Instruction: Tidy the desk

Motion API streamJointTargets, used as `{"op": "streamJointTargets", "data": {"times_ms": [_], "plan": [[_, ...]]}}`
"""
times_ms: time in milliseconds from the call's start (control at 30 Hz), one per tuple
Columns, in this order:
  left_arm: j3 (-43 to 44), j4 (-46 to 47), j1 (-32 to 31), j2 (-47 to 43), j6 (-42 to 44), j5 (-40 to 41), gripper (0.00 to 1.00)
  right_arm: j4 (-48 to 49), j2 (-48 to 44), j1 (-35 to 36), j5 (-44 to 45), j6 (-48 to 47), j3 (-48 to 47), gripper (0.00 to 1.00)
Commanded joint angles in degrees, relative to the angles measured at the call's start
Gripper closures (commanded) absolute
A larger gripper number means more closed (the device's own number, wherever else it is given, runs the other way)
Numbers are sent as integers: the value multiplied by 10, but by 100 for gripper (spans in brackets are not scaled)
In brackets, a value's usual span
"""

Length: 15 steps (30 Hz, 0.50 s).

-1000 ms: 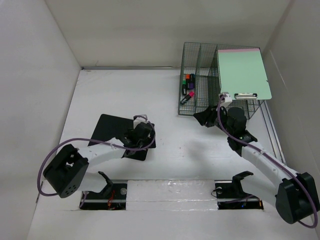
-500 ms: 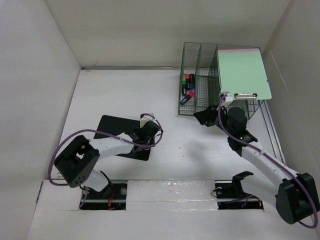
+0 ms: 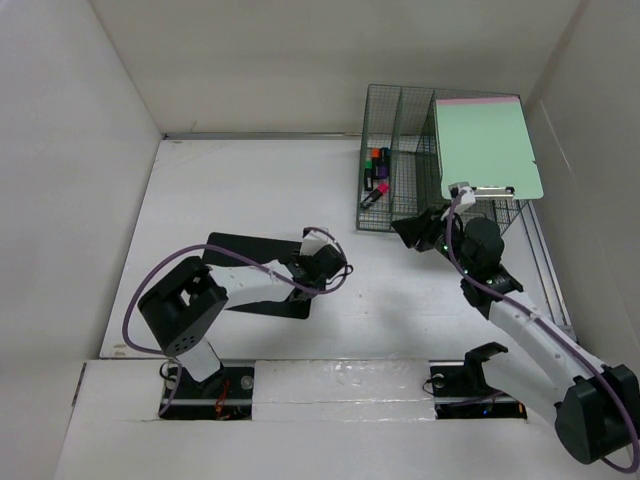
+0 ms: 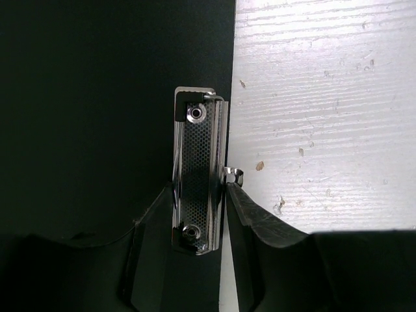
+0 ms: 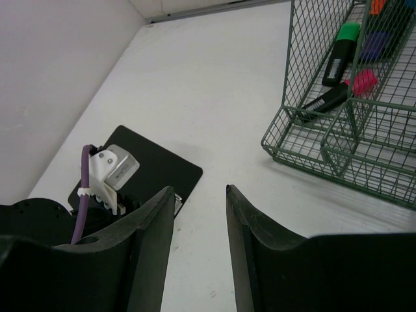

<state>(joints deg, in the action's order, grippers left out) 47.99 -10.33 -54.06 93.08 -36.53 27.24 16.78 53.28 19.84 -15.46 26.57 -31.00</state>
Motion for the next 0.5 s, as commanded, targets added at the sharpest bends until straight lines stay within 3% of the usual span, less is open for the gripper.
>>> {"op": "streamJointTargets", "data": {"times_ms": [0,67,133,167,333,433,467], "plan": [[-19,-56,-6,35,-21,-36,66,11,-15,-5,2,-5,1,57],[-17,-57,-6,39,-21,-36,71,11,-23,-5,3,-3,2,57],[-14,-60,-6,41,-20,-37,86,9,-29,-11,8,-3,4,57],[-16,-59,-6,40,-19,-39,100,8,-34,-11,6,-4,5,57],[-15,-45,-6,-16,-5,-48,100,-1,-37,-17,5,-3,15,57],[-17,-44,-11,-77,1,-43,100,2,-20,-17,-24,-3,19,51],[-19,-39,-11,-93,2,-47,100,7,-11,-17,-35,5,19,45]]}}
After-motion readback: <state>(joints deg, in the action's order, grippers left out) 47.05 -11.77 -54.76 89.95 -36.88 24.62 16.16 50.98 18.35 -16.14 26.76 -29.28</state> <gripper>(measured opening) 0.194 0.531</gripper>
